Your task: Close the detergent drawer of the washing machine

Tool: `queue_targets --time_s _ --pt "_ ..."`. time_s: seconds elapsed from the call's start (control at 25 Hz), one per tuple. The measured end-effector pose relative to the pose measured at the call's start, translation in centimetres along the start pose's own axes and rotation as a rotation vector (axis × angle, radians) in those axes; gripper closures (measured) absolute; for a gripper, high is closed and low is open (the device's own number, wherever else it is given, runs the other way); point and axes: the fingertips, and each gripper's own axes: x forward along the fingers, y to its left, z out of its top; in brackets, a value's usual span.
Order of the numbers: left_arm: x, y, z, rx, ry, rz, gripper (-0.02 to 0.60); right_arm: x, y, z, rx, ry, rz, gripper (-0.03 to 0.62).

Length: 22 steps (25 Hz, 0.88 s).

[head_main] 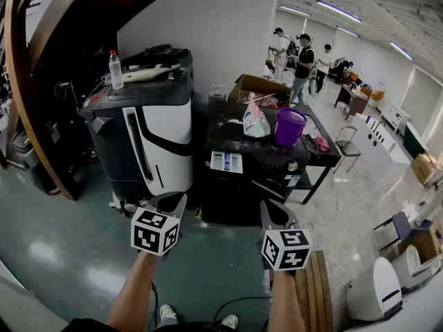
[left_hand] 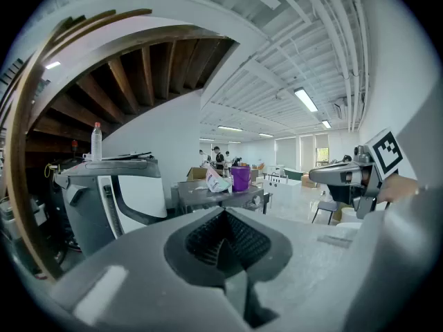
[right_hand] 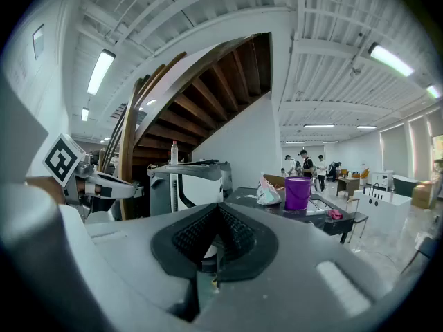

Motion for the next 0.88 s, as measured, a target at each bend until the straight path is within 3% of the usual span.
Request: queue_targets --time_s 0.4,0.88 --pt "-0.1 0.6 -0.4 0.000 0.002 -0.002 0.580 0.6 0.9 -0.9 -0.001 0.010 0.000 0.566" --pt "0.7 1.2 -0.4 -0.001 -0.003 -0.026 0.512 1.2 0.9 -1.4 0.018 0.020 -0.017 0.452"
